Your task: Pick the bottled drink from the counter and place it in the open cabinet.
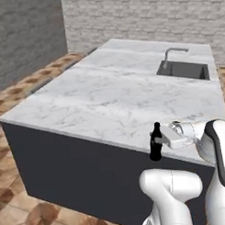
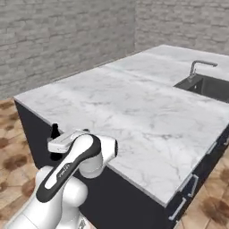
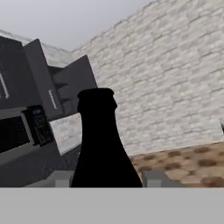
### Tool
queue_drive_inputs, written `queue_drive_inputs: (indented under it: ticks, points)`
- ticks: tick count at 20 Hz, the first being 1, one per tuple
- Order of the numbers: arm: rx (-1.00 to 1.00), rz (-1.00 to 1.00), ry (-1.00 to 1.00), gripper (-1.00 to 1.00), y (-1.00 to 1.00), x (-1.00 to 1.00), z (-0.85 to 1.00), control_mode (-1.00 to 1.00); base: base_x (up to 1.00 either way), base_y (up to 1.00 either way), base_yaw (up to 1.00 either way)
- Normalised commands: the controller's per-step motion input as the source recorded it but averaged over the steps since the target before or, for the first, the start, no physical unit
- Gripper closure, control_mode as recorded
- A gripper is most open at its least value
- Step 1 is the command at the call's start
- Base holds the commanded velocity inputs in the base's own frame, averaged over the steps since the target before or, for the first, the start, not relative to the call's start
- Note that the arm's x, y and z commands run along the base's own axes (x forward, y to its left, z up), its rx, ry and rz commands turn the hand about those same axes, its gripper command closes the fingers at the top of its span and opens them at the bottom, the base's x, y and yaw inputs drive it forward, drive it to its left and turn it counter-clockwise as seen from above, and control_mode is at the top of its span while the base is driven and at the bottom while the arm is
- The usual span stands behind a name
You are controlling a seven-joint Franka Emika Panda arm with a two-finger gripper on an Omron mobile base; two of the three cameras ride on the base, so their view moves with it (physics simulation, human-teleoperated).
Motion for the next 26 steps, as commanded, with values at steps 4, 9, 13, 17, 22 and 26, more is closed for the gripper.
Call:
queue_drive_inputs:
  ticks: [4,9,13,17,22,26]
  points:
    - [0.0,0.0,0.0,1.0,0.0,0.0,0.0,1.0,-0.05,0.0,1.0]
    - [0.0,0.0,0.0,1.0,0.0,0.0,0.0,1.0,-0.05,0.0,1.0]
    - [0.0,0.0,0.0,1.0,0.0,0.0,0.0,1.0,-0.05,0.0,1.0]
    - [0.0,0.0,0.0,1.0,0.0,0.0,0.0,1.0,-0.05,0.0,1.0]
    - [0.0,0.0,0.0,1.0,0.0,0.0,0.0,1.0,-0.04,0.0,1.0]
    - [0.0,0.0,0.0,1.0,0.0,0.0,0.0,1.0,-0.03,0.0,1.0]
